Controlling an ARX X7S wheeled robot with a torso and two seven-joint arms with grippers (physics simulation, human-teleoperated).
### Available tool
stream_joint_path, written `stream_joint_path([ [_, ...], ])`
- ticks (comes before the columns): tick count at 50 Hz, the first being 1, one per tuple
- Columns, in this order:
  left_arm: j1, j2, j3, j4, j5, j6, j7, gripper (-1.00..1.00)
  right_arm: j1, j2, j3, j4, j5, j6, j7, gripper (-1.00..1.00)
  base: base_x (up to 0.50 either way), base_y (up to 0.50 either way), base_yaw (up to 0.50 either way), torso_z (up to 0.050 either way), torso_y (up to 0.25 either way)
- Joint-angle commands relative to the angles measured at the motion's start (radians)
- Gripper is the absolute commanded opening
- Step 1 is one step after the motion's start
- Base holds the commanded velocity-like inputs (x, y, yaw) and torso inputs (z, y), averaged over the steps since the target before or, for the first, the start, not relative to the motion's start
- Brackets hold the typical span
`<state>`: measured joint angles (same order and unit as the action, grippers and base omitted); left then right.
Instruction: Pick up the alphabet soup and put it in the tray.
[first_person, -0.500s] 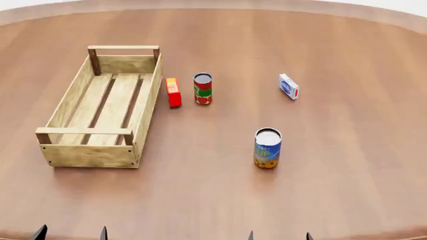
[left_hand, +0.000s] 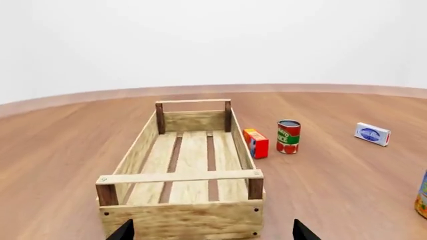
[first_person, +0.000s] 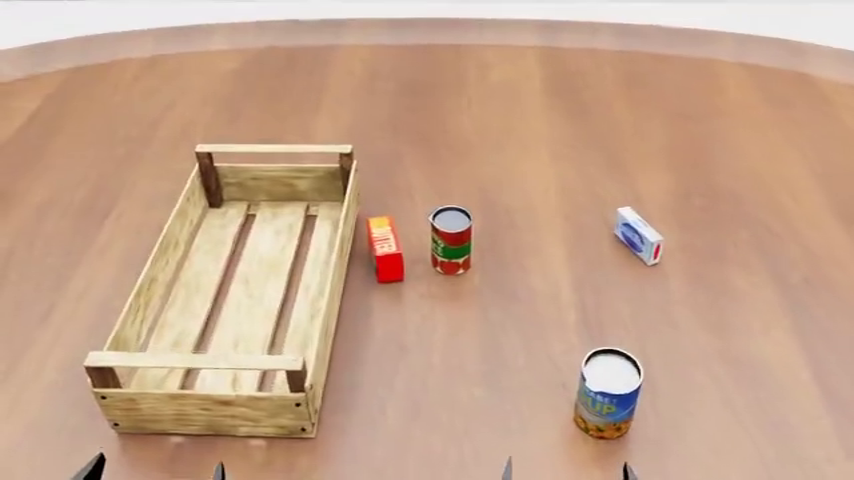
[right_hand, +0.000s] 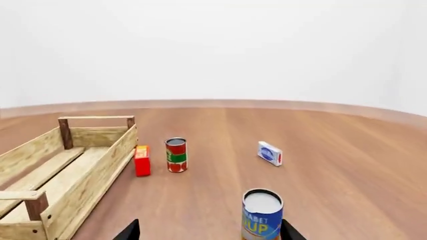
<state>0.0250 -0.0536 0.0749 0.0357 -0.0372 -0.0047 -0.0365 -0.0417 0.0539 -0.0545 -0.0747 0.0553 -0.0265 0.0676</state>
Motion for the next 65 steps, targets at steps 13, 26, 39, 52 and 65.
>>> stream_joint_path([
  [13, 0.001, -0.033, 0.041, 0.007, -0.030, 0.000, -0.035, 1.00, 0.002, 0.034, -0.036, -0.006, 0.034, -0.002, 0.039, 1.00, 0.49, 0.31, 0.00, 0.000, 0.000],
  [26, -0.003, -0.047, 0.059, -0.003, -0.042, 0.004, -0.053, 1.00, 0.006, 0.048, -0.051, -0.001, 0.054, -0.002, 0.054, 1.00, 0.46, 0.34, 0.00, 0.000, 0.000],
  [39, 0.004, -0.063, 0.071, 0.022, -0.056, -0.004, -0.069, 1.00, 0.009, 0.059, -0.055, -0.001, 0.075, 0.007, 0.078, 1.00, 0.44, 0.34, 0.00, 0.000, 0.001],
  [52, 0.004, -0.075, 0.082, 0.025, -0.063, -0.002, -0.084, 1.00, 0.013, 0.069, -0.072, 0.003, 0.086, 0.012, 0.090, 1.00, 0.03, 0.02, 0.00, 0.000, 0.000],
  [65, 0.003, -0.084, 0.092, 0.025, -0.070, 0.002, -0.097, 1.00, 0.018, 0.065, -0.050, -0.022, 0.160, 0.053, 0.111, 1.00, 0.00, 0.00, 0.00, 0.000, 0.000],
])
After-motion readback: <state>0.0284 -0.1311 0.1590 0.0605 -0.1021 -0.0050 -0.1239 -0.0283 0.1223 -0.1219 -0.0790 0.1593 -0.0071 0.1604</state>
